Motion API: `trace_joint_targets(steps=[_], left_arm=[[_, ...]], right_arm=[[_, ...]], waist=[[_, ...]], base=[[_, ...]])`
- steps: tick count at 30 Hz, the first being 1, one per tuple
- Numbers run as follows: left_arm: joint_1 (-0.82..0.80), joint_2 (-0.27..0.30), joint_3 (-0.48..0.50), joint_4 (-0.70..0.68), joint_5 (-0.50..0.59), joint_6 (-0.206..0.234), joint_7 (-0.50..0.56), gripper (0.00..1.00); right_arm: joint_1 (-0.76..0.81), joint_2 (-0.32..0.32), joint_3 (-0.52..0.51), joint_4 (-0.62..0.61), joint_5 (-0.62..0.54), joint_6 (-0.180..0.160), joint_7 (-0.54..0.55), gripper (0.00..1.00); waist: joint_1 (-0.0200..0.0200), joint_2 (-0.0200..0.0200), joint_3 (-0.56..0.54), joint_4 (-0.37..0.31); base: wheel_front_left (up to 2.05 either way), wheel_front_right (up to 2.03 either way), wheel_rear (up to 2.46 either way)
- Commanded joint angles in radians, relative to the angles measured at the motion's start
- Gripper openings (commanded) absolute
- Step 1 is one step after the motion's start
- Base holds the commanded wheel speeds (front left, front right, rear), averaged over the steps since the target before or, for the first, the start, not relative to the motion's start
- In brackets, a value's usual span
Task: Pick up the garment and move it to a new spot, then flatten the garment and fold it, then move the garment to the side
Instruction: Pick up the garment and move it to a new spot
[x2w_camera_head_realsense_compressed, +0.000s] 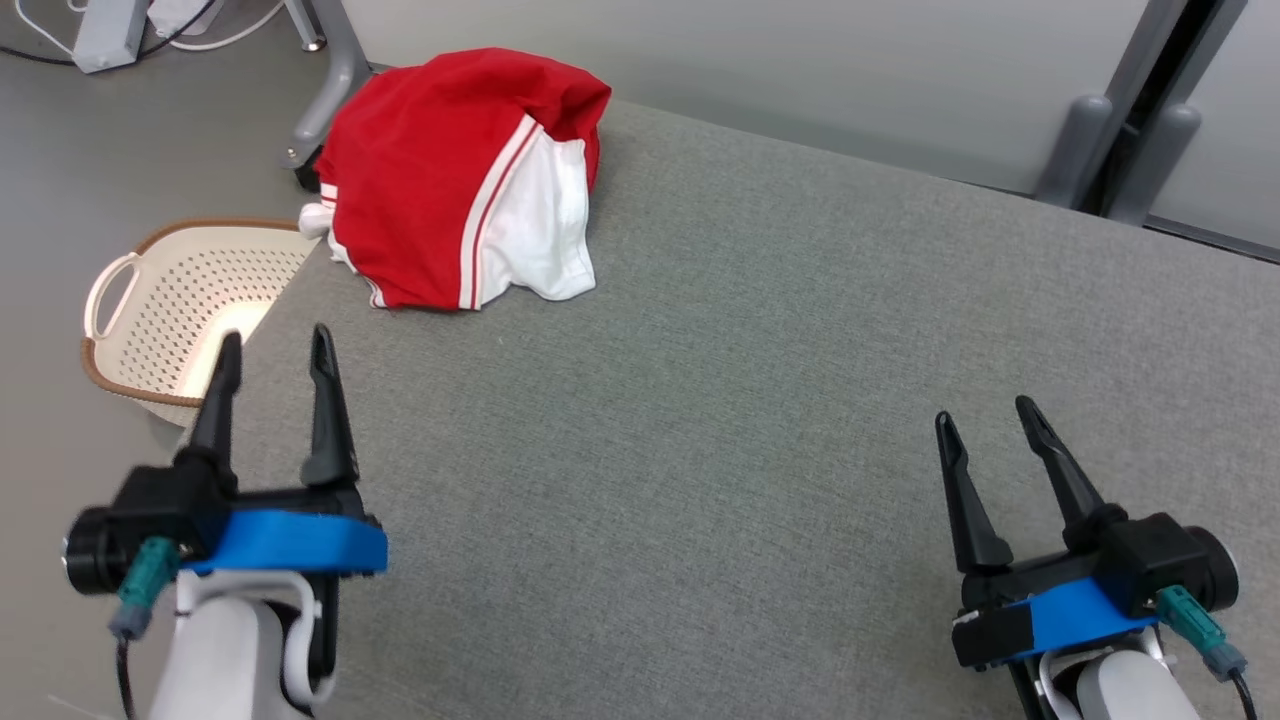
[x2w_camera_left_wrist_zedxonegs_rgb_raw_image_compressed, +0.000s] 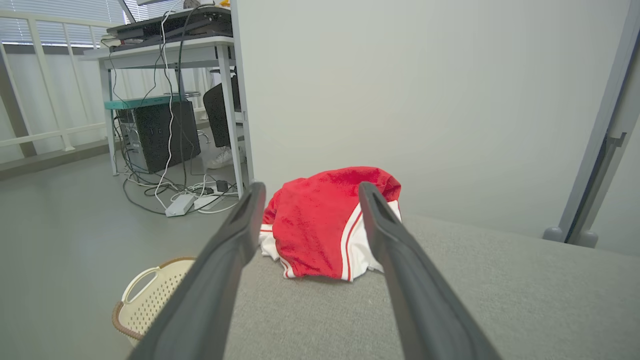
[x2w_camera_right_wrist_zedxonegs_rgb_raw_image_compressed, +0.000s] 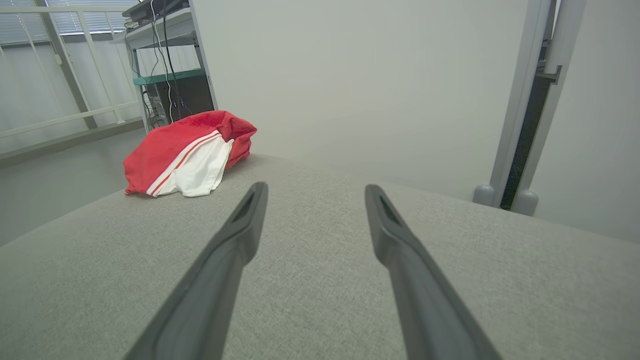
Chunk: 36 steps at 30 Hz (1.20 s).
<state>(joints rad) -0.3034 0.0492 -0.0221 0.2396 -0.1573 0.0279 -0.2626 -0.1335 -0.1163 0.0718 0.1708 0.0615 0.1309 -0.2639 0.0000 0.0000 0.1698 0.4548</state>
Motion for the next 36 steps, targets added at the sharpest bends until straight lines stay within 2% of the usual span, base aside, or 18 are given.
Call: trace_joint_targets(steps=[1,6,16,25,36], left_arm=[[-0.032,0.010,0.012,0.002,0.007,-0.005,-0.003,1.00],[-0.190,0.044,0.064,0.041,0.034,-0.031,-0.003,1.00],[-0.468,0.125,0.137,0.190,0.047,-0.050,-0.003,1.00],[-0.622,0.179,0.135,0.475,0.040,-0.074,0.003,1.00],[-0.681,0.176,0.113,0.821,0.003,-0.117,0.089,1.00]], right_arm=[[-0.018,-0.010,-0.001,-0.007,-0.008,0.000,-0.001,1.00],[-0.052,-0.037,0.001,-0.024,-0.013,0.000,-0.001,1.00],[-0.116,-0.096,-0.024,-0.080,-0.025,0.000,-0.001,1.00],[-0.154,-0.118,-0.044,-0.121,-0.020,0.000,-0.001,1.00],[-0.163,-0.128,-0.053,-0.137,-0.030,0.000,-0.001,1.00]], waist=[[0.0000,0.0000,0.022,-0.021],[0.0000,0.0000,0.087,-0.086],[0.0000,0.0000,0.249,-0.218],[0.0000,0.0000,0.341,-0.282],[0.0000,0.0000,0.375,-0.309]], base=[[0.00,0.00,0.00],[0.00,0.00,0.00],[0.00,0.00,0.00],[0.00,0.00,0.00],[0.00,0.00,0.00]])
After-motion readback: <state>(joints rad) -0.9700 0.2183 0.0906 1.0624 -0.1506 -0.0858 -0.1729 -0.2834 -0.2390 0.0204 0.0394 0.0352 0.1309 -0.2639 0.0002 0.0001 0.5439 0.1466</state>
